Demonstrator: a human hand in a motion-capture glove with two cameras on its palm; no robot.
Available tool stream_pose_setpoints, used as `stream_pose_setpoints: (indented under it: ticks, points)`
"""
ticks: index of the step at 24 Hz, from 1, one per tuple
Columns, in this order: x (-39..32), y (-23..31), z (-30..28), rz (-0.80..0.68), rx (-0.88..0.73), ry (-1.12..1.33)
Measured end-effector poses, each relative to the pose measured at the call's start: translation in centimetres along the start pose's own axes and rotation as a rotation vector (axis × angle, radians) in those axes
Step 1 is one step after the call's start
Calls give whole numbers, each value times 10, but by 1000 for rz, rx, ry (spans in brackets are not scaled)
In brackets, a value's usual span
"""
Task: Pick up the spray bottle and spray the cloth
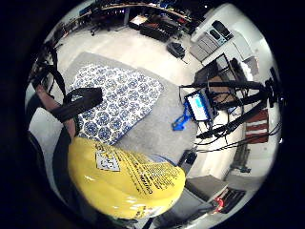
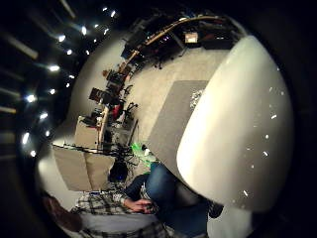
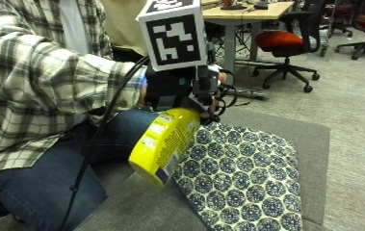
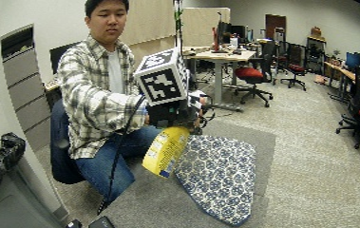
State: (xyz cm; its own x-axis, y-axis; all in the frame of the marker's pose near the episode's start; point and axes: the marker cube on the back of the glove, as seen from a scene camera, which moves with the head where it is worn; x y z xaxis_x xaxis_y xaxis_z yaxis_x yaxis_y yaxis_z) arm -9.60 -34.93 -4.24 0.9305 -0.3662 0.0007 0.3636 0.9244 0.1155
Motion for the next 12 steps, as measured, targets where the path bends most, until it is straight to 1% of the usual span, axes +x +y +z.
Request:
stream_pose_setpoints:
  ticks: [5, 12]
  points:
    - [2, -8, 22, 17, -106, 152]
    - [2, -9, 46, -13, -234, 310]
